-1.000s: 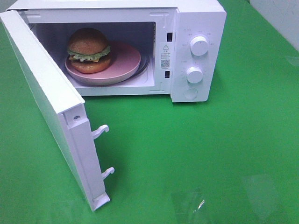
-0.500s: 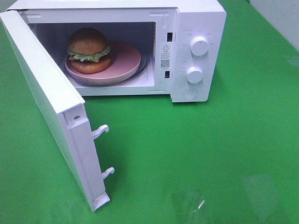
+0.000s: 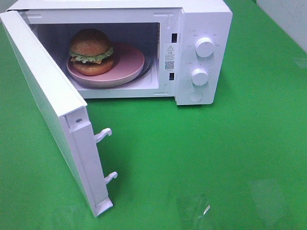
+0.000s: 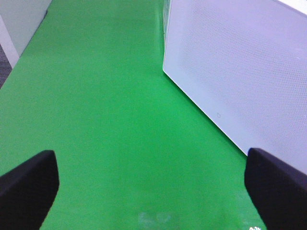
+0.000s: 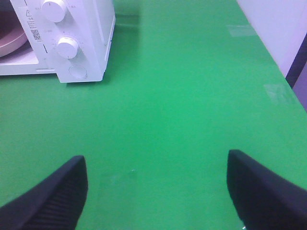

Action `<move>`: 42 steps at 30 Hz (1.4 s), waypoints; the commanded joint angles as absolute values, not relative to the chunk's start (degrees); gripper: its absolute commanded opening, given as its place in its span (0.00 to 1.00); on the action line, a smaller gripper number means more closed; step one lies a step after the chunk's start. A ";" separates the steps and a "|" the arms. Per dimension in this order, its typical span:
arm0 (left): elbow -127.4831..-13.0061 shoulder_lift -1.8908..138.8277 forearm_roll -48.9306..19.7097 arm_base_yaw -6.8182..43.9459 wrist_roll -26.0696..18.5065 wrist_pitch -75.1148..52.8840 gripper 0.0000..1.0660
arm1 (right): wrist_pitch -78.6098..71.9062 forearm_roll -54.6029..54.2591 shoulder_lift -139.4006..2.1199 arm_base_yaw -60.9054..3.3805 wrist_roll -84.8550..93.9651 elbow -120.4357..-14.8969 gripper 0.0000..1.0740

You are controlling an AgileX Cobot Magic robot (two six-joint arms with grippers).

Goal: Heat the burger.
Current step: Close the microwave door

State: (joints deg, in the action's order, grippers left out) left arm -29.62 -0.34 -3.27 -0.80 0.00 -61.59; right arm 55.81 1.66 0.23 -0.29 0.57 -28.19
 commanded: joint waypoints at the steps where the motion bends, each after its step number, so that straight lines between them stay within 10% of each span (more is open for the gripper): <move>1: -29.56 -0.57 -3.67 -0.80 0.00 -61.13 0.94 | 55.06 1.55 1.78 0.00 0.34 -28.13 0.71; 16: -31.74 -0.52 -3.50 -0.80 0.40 -56.89 0.87 | 55.06 1.55 1.78 0.00 0.34 -28.13 0.71; 20: -31.86 -0.23 -3.50 -0.80 0.40 -49.73 0.64 | 55.06 1.55 1.78 0.00 0.34 -28.13 0.71; 22: -31.28 1.89 -3.50 -0.80 0.00 -43.72 0.33 | 55.06 1.55 1.78 0.00 0.34 -28.13 0.71; 29: -28.59 11.06 -3.44 -0.80 0.00 -31.57 0.00 | 55.06 1.55 1.78 0.00 0.34 -28.13 0.71; 42: -20.34 25.44 -3.50 -0.80 0.40 0.46 0.00 | 55.06 1.55 1.78 0.00 0.34 -28.13 0.71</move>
State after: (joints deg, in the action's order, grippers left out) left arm -22.69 23.03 -3.21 -0.80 0.00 -7.85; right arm 55.81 1.66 0.23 -0.29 0.57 -28.19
